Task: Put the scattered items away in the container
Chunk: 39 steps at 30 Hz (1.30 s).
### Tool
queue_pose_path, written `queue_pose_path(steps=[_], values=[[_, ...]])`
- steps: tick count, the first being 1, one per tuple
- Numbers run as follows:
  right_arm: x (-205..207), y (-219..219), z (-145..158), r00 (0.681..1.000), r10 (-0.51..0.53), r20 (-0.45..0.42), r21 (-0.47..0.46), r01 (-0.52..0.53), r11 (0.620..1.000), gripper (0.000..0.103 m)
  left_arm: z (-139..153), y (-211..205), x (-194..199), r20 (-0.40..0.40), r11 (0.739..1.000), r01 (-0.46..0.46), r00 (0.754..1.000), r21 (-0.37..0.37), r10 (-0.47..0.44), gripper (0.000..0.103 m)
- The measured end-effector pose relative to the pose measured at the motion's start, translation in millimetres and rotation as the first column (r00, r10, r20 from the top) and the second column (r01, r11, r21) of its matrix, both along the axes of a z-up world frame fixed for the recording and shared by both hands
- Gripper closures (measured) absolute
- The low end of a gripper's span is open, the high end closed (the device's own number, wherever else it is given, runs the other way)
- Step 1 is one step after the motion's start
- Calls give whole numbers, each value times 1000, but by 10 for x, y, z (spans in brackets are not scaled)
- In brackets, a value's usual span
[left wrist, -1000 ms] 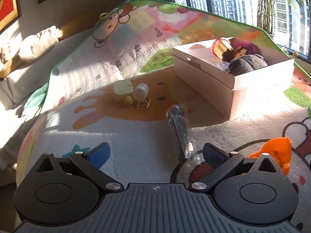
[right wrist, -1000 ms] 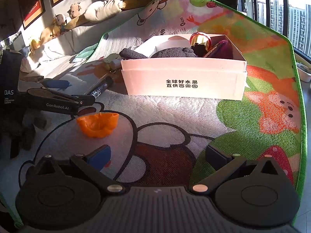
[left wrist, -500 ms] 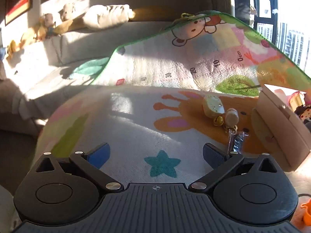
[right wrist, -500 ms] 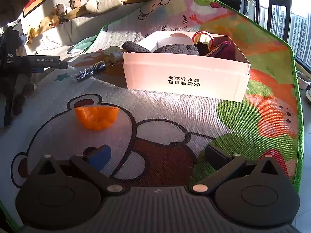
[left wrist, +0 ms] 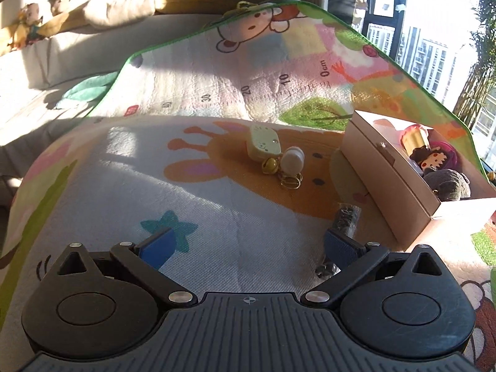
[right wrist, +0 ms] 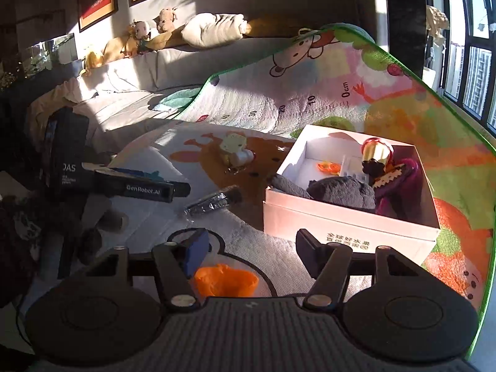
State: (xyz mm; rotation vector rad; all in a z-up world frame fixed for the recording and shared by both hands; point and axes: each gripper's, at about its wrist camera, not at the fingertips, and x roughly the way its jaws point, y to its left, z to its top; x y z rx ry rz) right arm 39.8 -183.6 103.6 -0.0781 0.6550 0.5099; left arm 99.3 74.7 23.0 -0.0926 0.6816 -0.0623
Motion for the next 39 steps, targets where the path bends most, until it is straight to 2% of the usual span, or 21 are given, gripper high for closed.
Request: queue_pose_path(steps=[3,5,6,8,10,13,15,17,19,21,23,24,26,29,31,32,34,35,36,38,39], values=[[367,356,246,994,53,-99,41,-49,998,71,13,164,-219,-31,994,22,999,-106,-25,0],[590,666,316,989,59,-136,16,-58,998,72,-1,239,-451,-3,982,58,998,-179,-60,0],[678,817,310,989,51,-138,-24,-55,998,72,-11,243,-556,21,981,64,998,-184,-61,0],[881,1116,212,988,9,-155,-125,-29,992,72,-27,203,-752,45,983,100,995,-152,-94,0],[1133,1304,24,970,-49,-237,-192,2,981,72,-12,151,-917,77,989,112,991,-96,-105,0],[1400,1359,-293,919,-125,-375,-198,52,979,72,52,125,-1157,160,998,64,985,-13,-61,0],[1512,1364,-456,890,-179,-419,-207,98,973,70,85,162,-1234,202,998,58,978,-18,-53,0],[1534,1395,-516,896,-191,-400,-207,114,972,68,121,219,-1277,230,996,79,971,-51,-65,0],[1478,1440,-502,919,-142,-368,-207,68,976,75,137,266,-1291,242,990,111,966,-82,-89,0],[1345,1506,-448,940,-50,-339,-232,-32,972,91,153,304,-1315,248,987,129,964,-96,-101,0],[1141,1536,-357,955,58,-291,-265,-139,954,95,159,342,-1345,251,982,162,959,-98,-133,0],[1017,1533,-300,957,119,-264,-287,-196,938,101,160,352,-1357,249,979,178,957,-99,-149,0],[768,1518,-213,949,222,-226,-341,-290,894,102,143,355,-1390,234,971,221,953,-95,-194,0],[466,1463,-144,911,347,-224,-388,-410,825,102,110,282,-1436,211,955,286,941,-78,-265,0],[349,1411,-129,902,373,-218,-403,-431,807,102,89,197,-1453,195,948,313,934,-50,-298,0],[293,1365,-113,906,369,-206,-397,-422,815,102,85,154,-1457,189,946,323,931,-35,-311,0],[218,1242,-77,928,332,-170,-375,-372,849,94,88,87,-1458,180,942,336,927,-8,-329,0],[171,1178,-75,942,305,-143,-376,-337,863,76,92,52,-1451,177,940,341,924,12,-338,0],[121,1097,-74,952,286,-112,-367,-307,878,46,98,32,-1448,175,939,343,923,26,-342,0],[-14,887,-117,964,263,-27,-343,-256,904,20,112,3,-1442,172,937,347,921,41,-348,0],[-65,806,-151,968,252,1,-342,-236,909,19,116,-4,-1432,170,937,347,922,43,-349,0]])
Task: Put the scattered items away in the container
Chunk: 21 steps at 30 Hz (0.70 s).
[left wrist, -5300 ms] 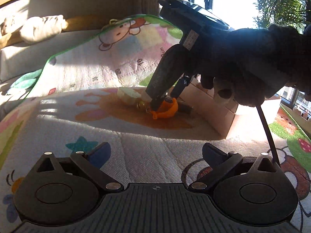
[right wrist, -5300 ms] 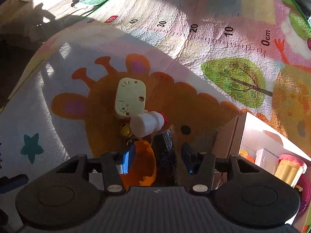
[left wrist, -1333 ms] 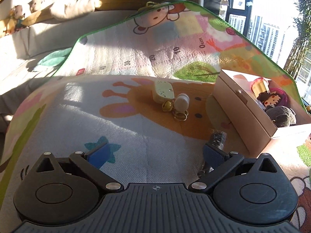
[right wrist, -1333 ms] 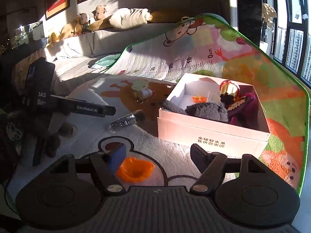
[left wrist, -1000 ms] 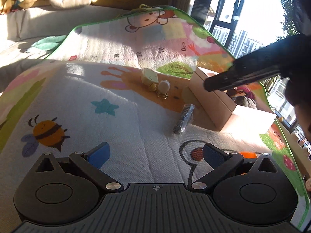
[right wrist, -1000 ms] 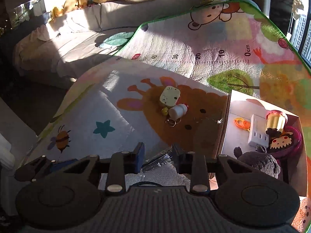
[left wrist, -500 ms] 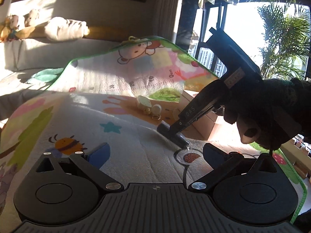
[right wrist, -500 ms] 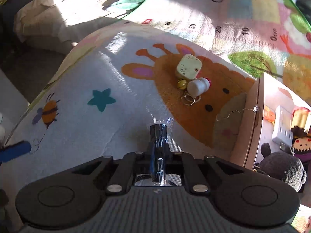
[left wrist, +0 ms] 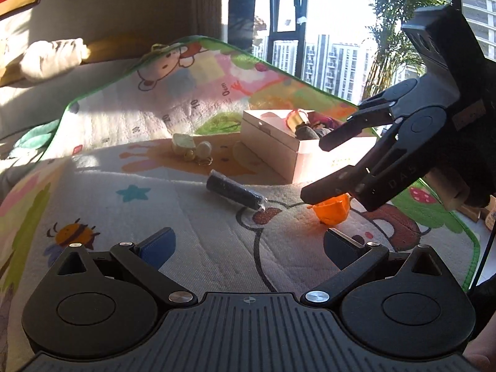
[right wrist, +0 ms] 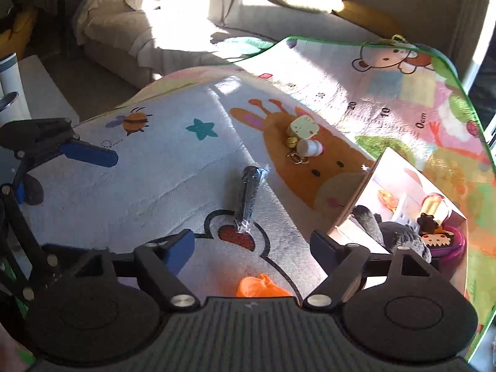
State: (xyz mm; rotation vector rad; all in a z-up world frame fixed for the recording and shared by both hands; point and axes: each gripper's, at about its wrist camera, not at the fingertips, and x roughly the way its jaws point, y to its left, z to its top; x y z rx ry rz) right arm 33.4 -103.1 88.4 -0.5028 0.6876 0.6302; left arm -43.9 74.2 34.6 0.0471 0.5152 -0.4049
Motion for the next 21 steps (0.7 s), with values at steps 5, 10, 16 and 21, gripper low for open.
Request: queue_pose_path(steps=[5,10,16,21], values=[[-1,-380,-263,991,-116,-72,109,124,986,19,29,-72,137,3,999,-9,1000,42,9,0],[56,-599,-458,976,-156,-154,233,189,954,45,19,-240,434,19,985,48,998,163,-52,0],[-134,-858,-438,971,-183,-155,313,224,923,45,-113,-427,1026,-45,925,177,984,337,-172,0],[-310,-1130,-438,960,-234,-156,348,275,896,45,-178,-400,1412,-111,935,241,969,259,-219,0]])
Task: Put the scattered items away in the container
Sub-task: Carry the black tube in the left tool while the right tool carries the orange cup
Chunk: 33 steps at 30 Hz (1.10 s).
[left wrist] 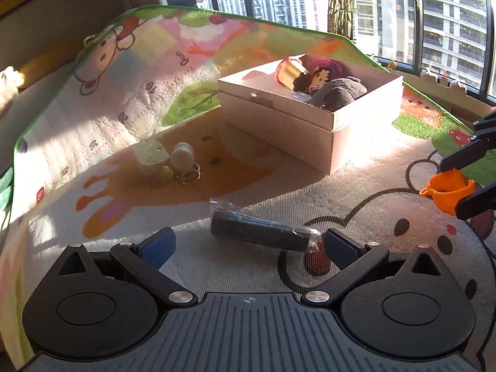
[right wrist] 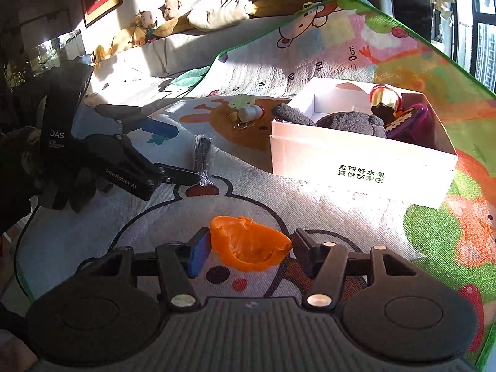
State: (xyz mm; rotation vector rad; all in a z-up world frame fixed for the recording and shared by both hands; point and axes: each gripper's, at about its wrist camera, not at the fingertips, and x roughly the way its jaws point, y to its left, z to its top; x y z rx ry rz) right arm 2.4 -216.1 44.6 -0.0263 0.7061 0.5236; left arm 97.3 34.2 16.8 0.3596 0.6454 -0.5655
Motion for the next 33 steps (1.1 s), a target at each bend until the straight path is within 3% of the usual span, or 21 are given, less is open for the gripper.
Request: queue_pose_path(steps=[3,6,9,12,17,19,20,21,24,28,33], values=[[-33,-137,-54,999,-43,-19,31,43,999,45,-15,16,119,-27,991,99,994,-90,-102,0],[-42,-229,-130,997,-66,-44,53,69,996,45,-96,28,292,-102,984,86,989,-153,-103,0],[-75,-257,-142,997,-71,-37,61,73,995,45,-122,83,322,-128,976,52,989,-210,-80,0],[-103,-268,-148,997,-72,-21,49,73,996,45,-70,101,180,-155,967,39,985,-251,-80,0],[-135,-269,-161,997,-74,-4,45,74,996,45,-40,-22,-264,-165,951,102,974,-291,-155,0],[-156,-256,-162,997,-75,4,33,75,997,42,-31,-130,-492,-143,951,131,974,-280,-177,0],[-171,-245,-163,997,-80,15,19,80,997,34,-26,-186,-581,-125,960,119,980,-255,-155,0],[-187,-236,-165,996,-87,33,1,87,996,24,-24,-238,-647,-108,970,94,987,-225,-121,0],[-225,-218,-188,993,-97,70,-41,100,994,11,-44,-392,-792,-55,990,-53,997,-131,46,0],[-220,-207,-243,992,-108,62,-60,112,992,5,-71,-503,-866,-4,977,-186,982,-106,186,0],[-185,-161,-282,995,-91,36,-86,94,992,0,-58,-638,-795,37,979,-186,981,-86,189,0]])
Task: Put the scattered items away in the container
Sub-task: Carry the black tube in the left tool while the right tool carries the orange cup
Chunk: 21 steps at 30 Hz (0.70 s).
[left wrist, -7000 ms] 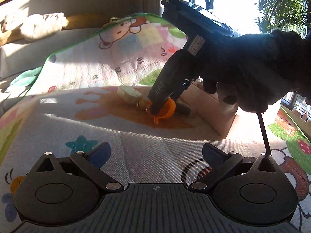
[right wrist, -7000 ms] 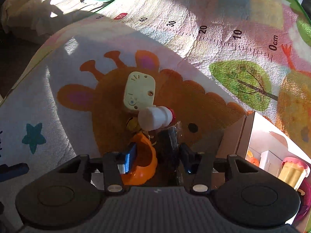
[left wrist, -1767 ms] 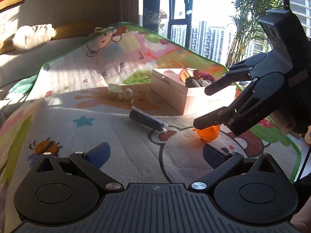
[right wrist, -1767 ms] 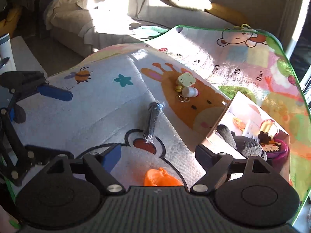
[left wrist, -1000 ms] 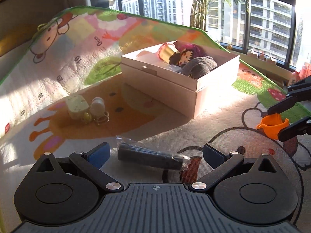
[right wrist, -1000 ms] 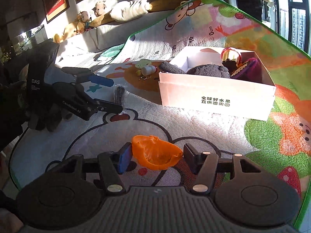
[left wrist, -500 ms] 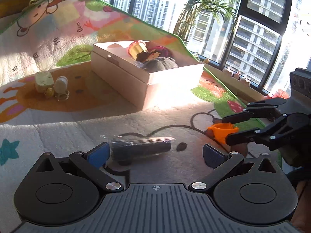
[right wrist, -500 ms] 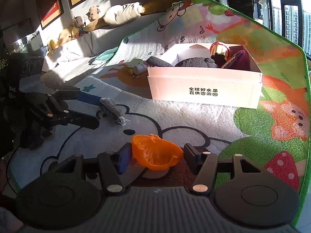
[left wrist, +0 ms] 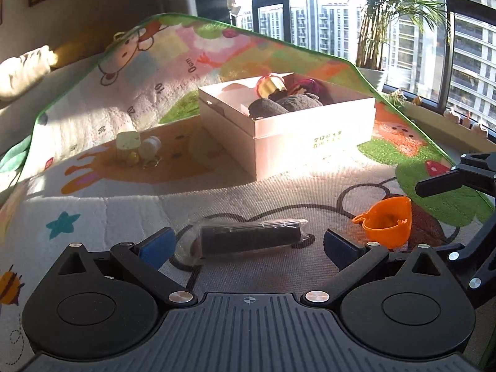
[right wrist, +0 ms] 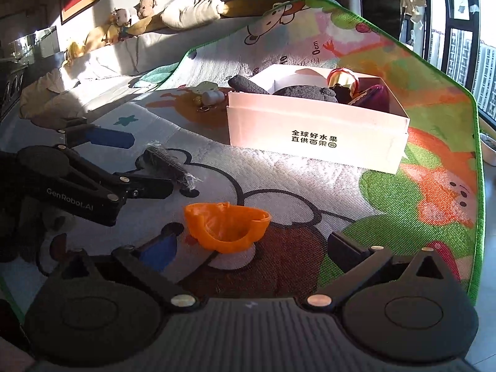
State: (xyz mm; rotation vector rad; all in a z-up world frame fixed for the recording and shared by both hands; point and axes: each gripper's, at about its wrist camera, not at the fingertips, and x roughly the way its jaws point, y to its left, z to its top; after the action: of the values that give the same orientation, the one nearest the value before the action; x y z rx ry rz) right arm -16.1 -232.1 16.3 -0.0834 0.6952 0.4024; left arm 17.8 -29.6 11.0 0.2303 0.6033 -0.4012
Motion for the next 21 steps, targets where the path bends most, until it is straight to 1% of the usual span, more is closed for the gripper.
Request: queue_pose_path(steps=[2,4,7,11,14,15,16,17,18,21], values=[[32,47,-49,999,12,-35,-27,-13,1000,0,-27,-69,34,12,999,17,1000,31,-17,0],[22,103,-62,1000,15,-27,-62,-17,998,0,-55,-87,90,-3,999,6,1000,35,-6,0],[18,94,-69,999,11,-30,-53,-13,998,0,-88,-71,147,-29,999,-38,999,16,38,0],[24,81,-65,999,9,-37,-46,-10,999,0,-121,-87,179,-48,999,-44,998,17,44,0],[30,75,-55,999,17,-37,-47,-18,999,0,-119,-66,203,-59,999,-47,997,1,47,0],[34,77,-47,999,19,-41,-50,-22,999,0,-118,-58,206,-61,999,-46,997,-4,46,1],[31,81,-36,999,24,-43,-51,-26,998,0,-119,-51,210,-64,999,-46,997,-9,45,6],[21,77,-24,999,27,-37,-42,-29,999,0,-124,-49,212,-68,999,-39,997,-15,38,14],[1,74,-6,999,27,-21,-32,-27,999,0,-127,-48,214,-70,999,-42,997,-16,41,16],[-30,88,64,999,23,27,1,-23,1000,0,-114,-43,197,-64,999,-44,997,-19,43,16]])
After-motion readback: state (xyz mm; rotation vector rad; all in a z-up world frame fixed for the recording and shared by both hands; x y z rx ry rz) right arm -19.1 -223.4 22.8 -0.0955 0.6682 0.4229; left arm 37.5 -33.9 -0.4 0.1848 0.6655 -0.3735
